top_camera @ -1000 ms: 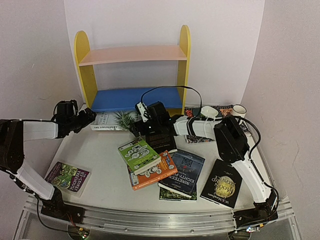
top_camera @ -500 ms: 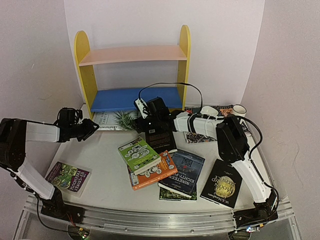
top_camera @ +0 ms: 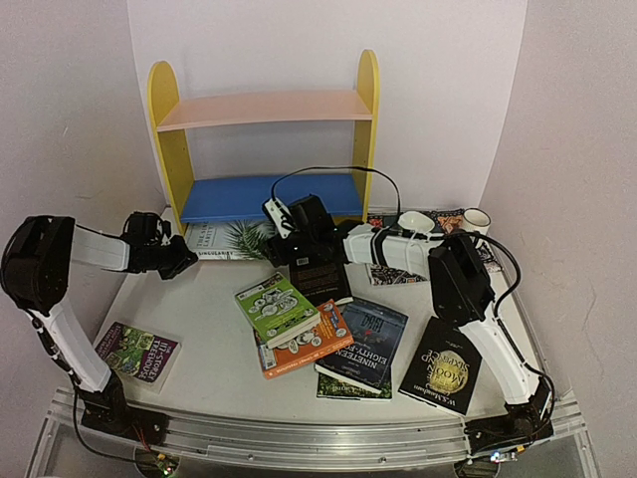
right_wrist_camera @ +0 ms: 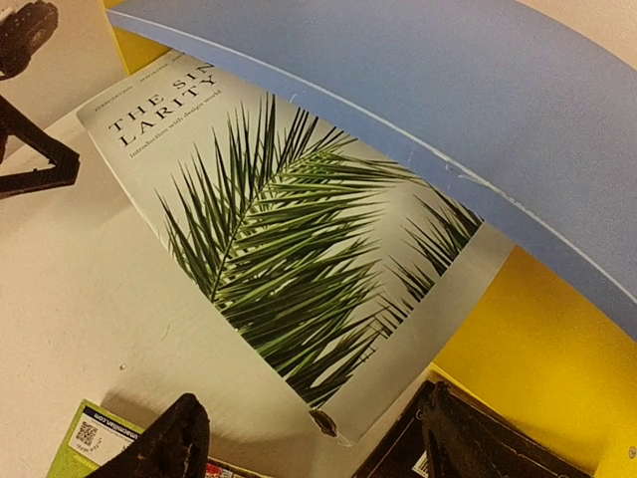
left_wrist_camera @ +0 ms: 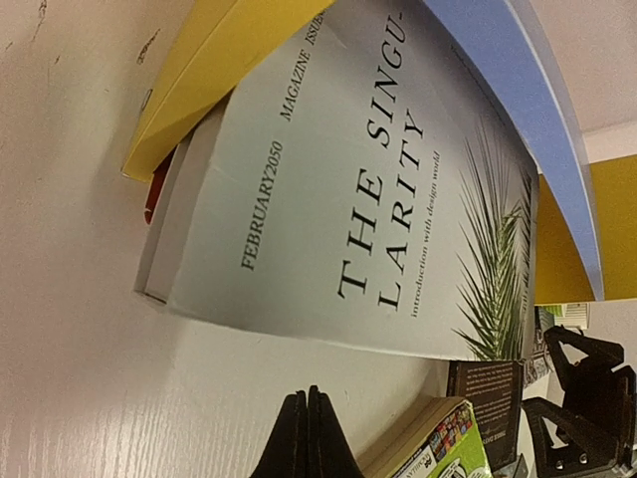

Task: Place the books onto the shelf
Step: Adjust the book pile on the shelf.

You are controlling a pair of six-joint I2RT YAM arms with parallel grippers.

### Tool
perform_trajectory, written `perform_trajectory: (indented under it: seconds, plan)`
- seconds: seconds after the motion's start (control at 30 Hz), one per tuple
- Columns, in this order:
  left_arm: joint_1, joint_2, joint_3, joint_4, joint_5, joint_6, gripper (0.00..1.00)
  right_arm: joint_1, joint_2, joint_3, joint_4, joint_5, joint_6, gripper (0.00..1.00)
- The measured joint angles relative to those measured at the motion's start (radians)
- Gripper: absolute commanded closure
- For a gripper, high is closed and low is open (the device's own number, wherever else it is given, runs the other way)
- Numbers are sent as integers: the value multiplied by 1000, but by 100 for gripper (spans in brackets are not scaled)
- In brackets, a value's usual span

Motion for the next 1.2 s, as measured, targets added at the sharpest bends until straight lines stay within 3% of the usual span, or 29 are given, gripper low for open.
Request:
perform_trajectory:
  seconds: [0.33,0.57,0.77,1.2]
  plan:
    - [14,64,37,32,6,-29,100,0,20,31,-5,29,-24,25]
    - [14,82,39,60,16,-47,100,0,27,32,-11,12,-48,13]
    - [14,84,39,77,22,-48,100,2,48,46,-11,42,-60,13]
    - [14,121,40,116,16,-56,100,2,114,103,-22,147,-73,42]
